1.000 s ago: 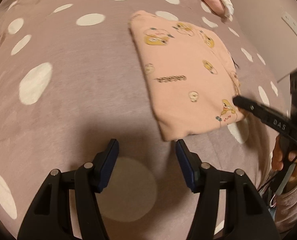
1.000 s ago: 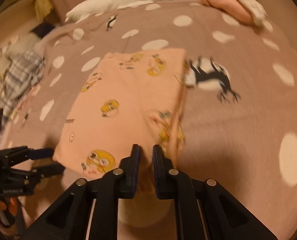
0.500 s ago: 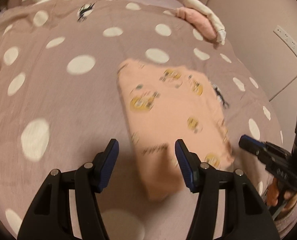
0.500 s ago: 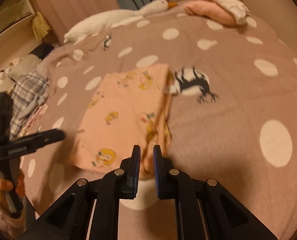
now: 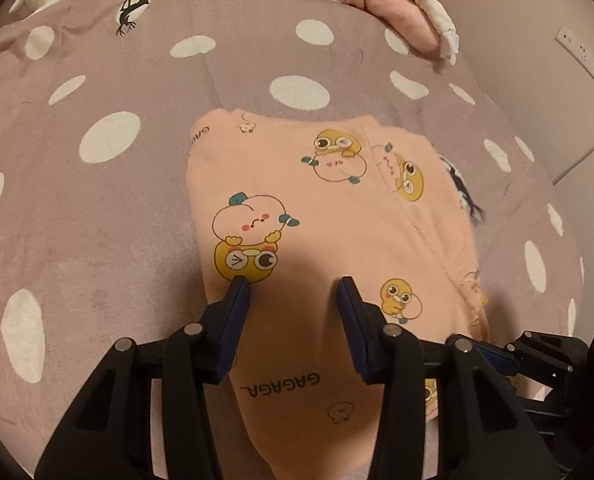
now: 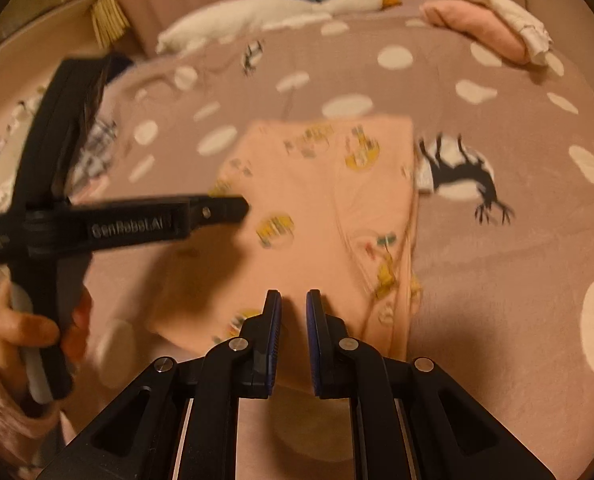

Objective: Fold small clothes

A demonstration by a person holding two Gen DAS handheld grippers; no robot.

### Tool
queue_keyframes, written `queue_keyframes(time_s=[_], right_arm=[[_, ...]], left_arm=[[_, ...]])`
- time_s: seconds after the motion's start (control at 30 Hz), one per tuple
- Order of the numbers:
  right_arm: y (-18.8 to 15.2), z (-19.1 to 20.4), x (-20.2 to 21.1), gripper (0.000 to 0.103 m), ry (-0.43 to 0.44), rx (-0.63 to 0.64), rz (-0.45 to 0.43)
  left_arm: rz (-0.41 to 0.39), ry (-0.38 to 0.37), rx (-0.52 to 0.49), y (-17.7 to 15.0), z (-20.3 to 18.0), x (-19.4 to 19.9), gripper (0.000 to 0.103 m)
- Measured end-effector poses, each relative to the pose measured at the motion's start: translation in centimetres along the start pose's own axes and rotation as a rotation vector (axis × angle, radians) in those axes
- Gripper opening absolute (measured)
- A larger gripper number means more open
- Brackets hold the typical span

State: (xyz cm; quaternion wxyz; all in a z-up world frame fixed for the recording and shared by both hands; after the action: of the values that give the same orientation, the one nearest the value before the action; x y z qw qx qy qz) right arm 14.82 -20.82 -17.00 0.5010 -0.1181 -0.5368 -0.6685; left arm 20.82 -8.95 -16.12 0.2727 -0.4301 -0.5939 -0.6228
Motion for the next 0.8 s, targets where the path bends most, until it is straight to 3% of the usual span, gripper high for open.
queue_keyframes(time_s=[0.23, 0.33, 0.47, 0.63, 0.8], right_arm=[[-0.4, -0.6, 0.6, 0.011, 0.056, -0.049, 0.013], [-0.5, -0.7, 1.5, 0.013, 0.073, -0.064, -0.003], [-0.2, -1.3, 2.8, 0.055, 0.089, -0.101, -0.06], [0.9, -3.3, 3.9, 0.057, 0.11, -0.188, -0.107], [1.2, -5.5, 2.7, 0.058, 0.158, -0.309, -0.078]], left_arm=[[-0.007, 0.003, 0.006, -0.1, 0.5, 0.9, 0.05], [-0.012, 0.04, 0.03, -0.7, 1.4, 1.5, 0.074], [-0.007, 0.031, 0.079, -2.0, 3.0, 2.2, 0.075], [0.039, -0.031, 0.147, -3.5, 4.1, 2.3, 0.075], [0.066, -0.108, 0.206, -3.9, 4.1, 2.5, 0.075]])
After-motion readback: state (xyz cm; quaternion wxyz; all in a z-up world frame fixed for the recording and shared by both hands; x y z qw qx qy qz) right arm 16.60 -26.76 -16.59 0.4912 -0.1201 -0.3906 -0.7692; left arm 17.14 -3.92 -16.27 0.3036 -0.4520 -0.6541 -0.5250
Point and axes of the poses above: each gripper's, at about its wrist camera, not at the fingertips, and x roughly against the way its jaws point, z to its left, y to its top, the point moved 7 cm from there along -x, roughly the way its jaws point, and after that the axes turned 8 degrees about y, right-handed, at the moved point
